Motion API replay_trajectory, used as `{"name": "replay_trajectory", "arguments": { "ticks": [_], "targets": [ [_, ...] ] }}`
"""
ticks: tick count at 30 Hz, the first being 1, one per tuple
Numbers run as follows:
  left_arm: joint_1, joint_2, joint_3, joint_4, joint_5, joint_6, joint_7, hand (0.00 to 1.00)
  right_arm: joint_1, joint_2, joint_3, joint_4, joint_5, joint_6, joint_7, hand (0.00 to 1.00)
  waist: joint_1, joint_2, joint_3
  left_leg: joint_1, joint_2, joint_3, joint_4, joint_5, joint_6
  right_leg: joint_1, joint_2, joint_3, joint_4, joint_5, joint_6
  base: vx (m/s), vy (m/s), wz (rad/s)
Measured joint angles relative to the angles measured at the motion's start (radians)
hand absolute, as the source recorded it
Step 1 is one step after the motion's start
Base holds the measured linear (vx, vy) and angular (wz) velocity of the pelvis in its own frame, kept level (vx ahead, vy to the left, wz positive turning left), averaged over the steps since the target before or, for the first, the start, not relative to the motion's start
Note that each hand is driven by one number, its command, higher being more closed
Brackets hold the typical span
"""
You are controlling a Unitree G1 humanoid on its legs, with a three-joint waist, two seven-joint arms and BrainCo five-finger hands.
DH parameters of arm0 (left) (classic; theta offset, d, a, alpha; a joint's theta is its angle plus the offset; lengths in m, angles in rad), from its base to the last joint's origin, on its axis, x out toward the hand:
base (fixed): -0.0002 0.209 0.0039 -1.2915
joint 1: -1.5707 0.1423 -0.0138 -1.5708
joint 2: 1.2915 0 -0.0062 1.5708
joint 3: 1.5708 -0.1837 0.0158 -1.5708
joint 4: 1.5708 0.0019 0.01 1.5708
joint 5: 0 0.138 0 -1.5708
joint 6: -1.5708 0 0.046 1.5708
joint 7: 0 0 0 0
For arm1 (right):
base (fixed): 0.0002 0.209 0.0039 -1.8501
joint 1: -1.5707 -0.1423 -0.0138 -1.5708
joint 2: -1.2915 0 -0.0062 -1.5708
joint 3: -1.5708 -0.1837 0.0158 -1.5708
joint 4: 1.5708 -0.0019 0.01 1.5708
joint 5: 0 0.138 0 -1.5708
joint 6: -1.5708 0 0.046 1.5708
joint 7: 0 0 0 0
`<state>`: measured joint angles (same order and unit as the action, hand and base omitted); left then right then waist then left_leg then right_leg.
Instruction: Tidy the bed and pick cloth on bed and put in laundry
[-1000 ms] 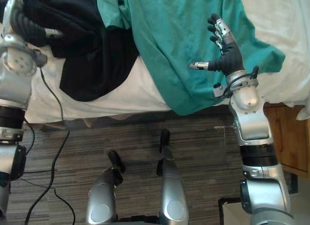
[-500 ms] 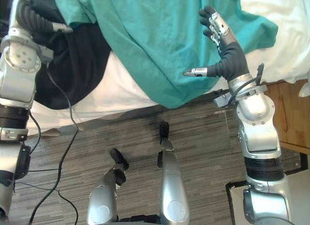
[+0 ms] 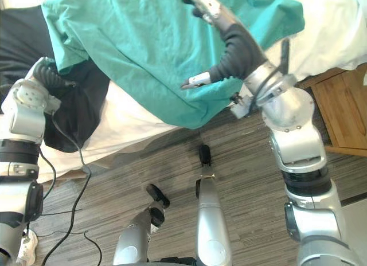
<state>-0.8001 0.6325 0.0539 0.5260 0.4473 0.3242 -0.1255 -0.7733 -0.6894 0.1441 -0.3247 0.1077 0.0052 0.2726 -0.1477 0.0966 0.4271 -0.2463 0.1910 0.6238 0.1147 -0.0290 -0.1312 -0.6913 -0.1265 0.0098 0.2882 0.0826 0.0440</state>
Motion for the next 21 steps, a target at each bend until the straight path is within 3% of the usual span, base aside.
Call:
{"name": "replay_trajectory", "arguments": {
  "ticks": [2,3,4,7,10,13,17,19,21],
  "targets": [
    [0.035,0.001,0.002,0.023,-0.084,-0.081,0.07,1.0,-0.014,0.0,0.036,-0.005,-0.015,0.0,-0.002,0.0,0.004,-0.001,-0.002,0.01,-0.003,0.0,-0.006,0.001,0.0,0.002,-0.002,-0.001,0.014,-0.009,-0.001,0.05,-0.023,0.0],
    [0.039,0.001,0.004,0.025,-0.092,-0.09,0.075,1.0,-0.014,0.0,0.039,-0.005,-0.015,0.0,-0.003,0.0,0.004,-0.001,-0.002,0.011,-0.003,0.0,-0.006,0.001,-0.001,0.002,-0.002,-0.001,0.016,-0.01,0.0,0.05,-0.028,0.03],
    [0.065,0.0,0.013,0.027,-0.128,-0.129,0.093,1.0,-0.014,0.001,0.055,-0.007,-0.015,0.004,-0.004,0.0,0.005,-0.001,-0.002,0.017,-0.004,-0.001,-0.009,0.002,-0.001,0.002,-0.004,-0.003,0.027,-0.02,0.003,0.05,-0.026,0.05],
    [0.13,-0.018,0.043,0.034,-0.196,-0.245,0.11,1.0,-0.013,0.001,0.094,-0.007,-0.043,0.033,-0.004,0.0,0.011,-0.002,-0.003,0.034,-0.003,-0.007,-0.01,0.002,-0.001,0.019,-0.012,-0.016,0.045,-0.034,0.002,0.06,-0.024,0.1],
    [0.151,-0.056,0.047,0.052,-0.223,-0.326,0.111,1.0,-0.006,0.012,0.108,-0.006,-0.096,0.047,-0.01,0.0,0.03,-0.005,-0.004,0.054,-0.001,-0.032,-0.008,0.002,-0.001,0.055,-0.021,-0.04,0.046,-0.04,0.004,0.06,-0.013,0.17],
    [0.211,-0.088,0.047,0.021,-0.23,-0.394,0.111,1.0,-0.002,0.034,0.124,-0.001,-0.204,0.054,-0.046,0.0,0.036,-0.017,-0.014,0.053,0.002,-0.062,-0.006,0.003,0.001,0.08,-0.036,-0.076,0.042,-0.048,0.008,0.01,-0.008,0.3],
    [0.315,-0.141,0.04,-0.084,-0.233,-0.447,0.103,1.0,-0.001,0.054,0.138,0.095,-0.348,0.059,-0.108,0.0,0.062,-0.029,-0.027,0.045,0.009,-0.106,-0.003,0.005,0.004,0.113,-0.049,-0.124,0.024,-0.05,0.008,0.02,-0.015,0.31],
    [0.357,-0.165,0.021,-0.125,-0.241,-0.473,0.079,1.0,-0.021,0.053,0.13,0.181,-0.411,0.074,-0.139,0.0,0.102,-0.031,-0.035,0.029,0.01,-0.128,-0.002,0.006,0.002,0.115,-0.054,-0.142,0.02,-0.051,0.008,0.02,-0.014,0.29],
    [0.375,-0.183,0.016,-0.156,-0.262,-0.491,0.049,1.0,-0.064,0.055,0.131,0.275,-0.438,0.089,-0.15,0.0,0.121,-0.027,-0.039,0.01,0.011,-0.159,-0.005,0.016,0.003,0.118,-0.061,-0.17,0.015,-0.05,0.008,0.03,-0.028,0.39]
  ]
}}
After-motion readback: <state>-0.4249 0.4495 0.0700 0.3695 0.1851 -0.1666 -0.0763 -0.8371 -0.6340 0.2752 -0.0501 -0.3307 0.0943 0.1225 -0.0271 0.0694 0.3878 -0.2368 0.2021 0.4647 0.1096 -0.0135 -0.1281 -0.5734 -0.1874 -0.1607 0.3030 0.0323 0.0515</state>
